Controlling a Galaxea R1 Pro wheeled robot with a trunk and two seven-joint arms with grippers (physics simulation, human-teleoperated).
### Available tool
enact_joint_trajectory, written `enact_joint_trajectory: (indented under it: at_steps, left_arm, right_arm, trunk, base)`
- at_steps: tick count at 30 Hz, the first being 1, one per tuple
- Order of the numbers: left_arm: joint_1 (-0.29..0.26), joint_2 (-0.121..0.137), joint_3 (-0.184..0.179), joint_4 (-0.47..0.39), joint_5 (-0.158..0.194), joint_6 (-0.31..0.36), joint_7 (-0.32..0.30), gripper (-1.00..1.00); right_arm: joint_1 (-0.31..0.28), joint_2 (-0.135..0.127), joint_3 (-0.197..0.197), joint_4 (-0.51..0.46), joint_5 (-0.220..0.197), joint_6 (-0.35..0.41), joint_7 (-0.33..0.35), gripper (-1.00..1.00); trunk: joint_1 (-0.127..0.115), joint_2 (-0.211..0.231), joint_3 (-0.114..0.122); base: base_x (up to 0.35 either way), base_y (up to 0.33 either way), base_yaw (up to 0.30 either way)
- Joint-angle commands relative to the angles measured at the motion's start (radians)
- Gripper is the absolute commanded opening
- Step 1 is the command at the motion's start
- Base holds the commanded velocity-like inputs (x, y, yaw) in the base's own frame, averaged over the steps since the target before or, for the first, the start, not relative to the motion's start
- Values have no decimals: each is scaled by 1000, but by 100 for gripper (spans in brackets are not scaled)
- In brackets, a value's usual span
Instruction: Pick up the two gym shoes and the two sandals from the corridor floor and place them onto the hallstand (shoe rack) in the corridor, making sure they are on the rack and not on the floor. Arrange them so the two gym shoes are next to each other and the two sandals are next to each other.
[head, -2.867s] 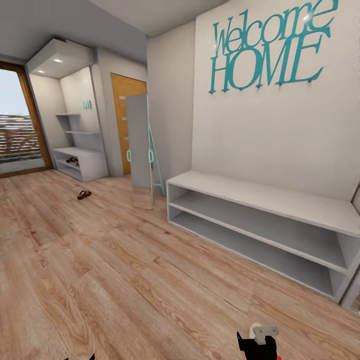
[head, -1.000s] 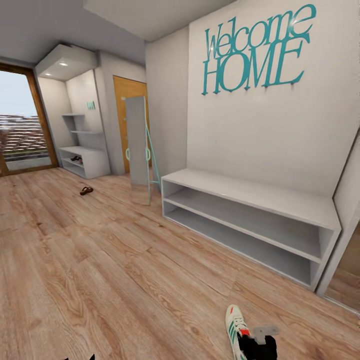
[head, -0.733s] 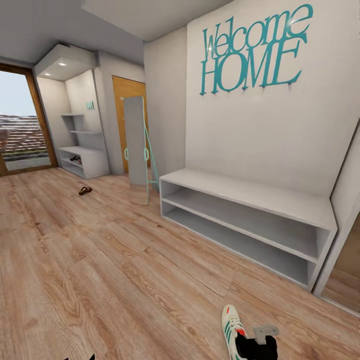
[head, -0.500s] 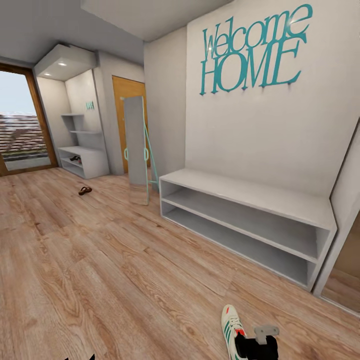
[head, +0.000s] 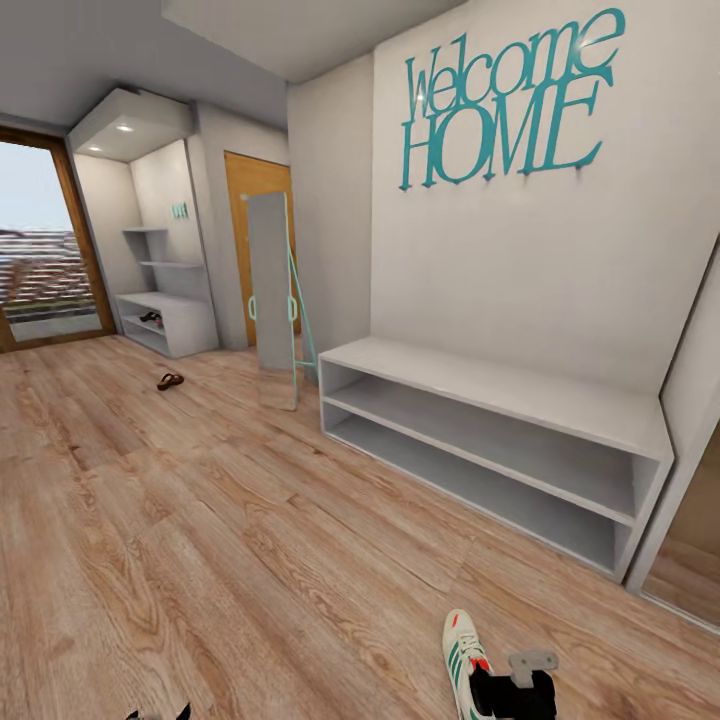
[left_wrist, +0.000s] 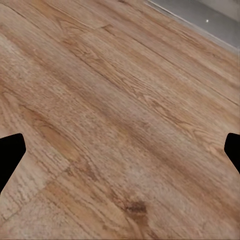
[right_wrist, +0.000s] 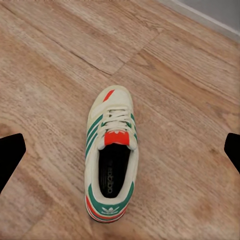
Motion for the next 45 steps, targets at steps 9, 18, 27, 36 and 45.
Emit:
enact_joint_trajectory:
  at_steps: [9, 18, 27, 36, 45]
  left_arm:
    - [-19, 3, -3, -7, -3, 12, -5, 100]
    - [-198, 12, -5, -7, -15, 62, 4, 100]
    - [-323, 10, -9, -9, -27, 222, 48, 100]
    - [-442, -6, -95, -7, -137, 294, 144, 100]
    - [-473, -40, -160, -8, -180, 365, 208, 100]
  right_arm:
    - [-1, 2, -4, -16, 2, -2, -5, 100]
    - [-1, 5, -5, -214, 1, 66, -46, 100]
    - [-2, 8, -4, -396, -3, 356, -106, 100]
    - [-9, 24, -4, -544, -5, 549, -117, 100]
    - [-10, 46, -4, -573, -17, 577, -118, 100]
  trunk:
    - [0, 0, -1]
    - [0, 0, -1]
    - [0, 0, -1]
    - [0, 0, -1]
    - [0, 0, -1]
  base:
    - [0, 0, 0]
    - [0, 0, 0]
    - [0, 0, 0]
    - [0, 0, 0]
    - [0, 0, 0]
